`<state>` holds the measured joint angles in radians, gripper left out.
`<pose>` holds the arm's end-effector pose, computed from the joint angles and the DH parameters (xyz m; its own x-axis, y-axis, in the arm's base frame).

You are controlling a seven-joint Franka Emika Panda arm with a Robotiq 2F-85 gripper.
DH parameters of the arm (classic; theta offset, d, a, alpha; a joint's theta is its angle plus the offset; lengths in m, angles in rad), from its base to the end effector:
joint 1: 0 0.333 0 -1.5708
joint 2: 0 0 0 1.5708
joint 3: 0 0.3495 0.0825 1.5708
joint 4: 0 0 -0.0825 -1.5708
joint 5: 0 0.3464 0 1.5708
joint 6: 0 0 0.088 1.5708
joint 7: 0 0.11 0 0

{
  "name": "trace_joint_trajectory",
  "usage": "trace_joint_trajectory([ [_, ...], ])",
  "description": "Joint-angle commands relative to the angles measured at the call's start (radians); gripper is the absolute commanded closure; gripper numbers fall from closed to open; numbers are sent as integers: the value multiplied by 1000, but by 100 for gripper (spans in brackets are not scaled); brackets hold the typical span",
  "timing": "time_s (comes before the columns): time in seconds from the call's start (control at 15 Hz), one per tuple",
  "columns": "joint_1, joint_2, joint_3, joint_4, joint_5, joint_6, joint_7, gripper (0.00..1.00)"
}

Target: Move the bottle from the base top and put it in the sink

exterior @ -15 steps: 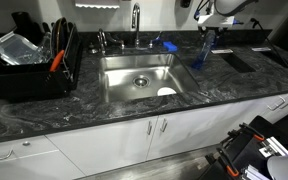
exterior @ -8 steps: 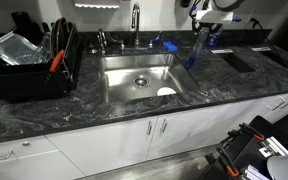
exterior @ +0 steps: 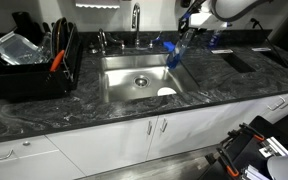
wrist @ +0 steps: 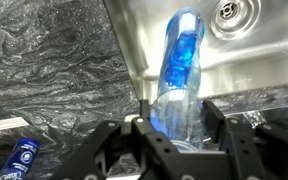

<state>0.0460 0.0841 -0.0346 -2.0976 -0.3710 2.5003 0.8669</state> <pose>0.5604 0.0086 0.4661 0.7589 -0.5126 0.4018 -0.5560 -0.8311 -0.0102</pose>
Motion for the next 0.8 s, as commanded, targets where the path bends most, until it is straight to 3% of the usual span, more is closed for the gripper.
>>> trace_joint_trajectory([
  [0.0, -4, 2, 10, -77, 13, 96, -108, 71],
  [0.33, -8, 73, -22, -118, -30, 170, -188, 71],
  [0.73, 26, 165, -125, -121, -190, 306, -136, 71],
])
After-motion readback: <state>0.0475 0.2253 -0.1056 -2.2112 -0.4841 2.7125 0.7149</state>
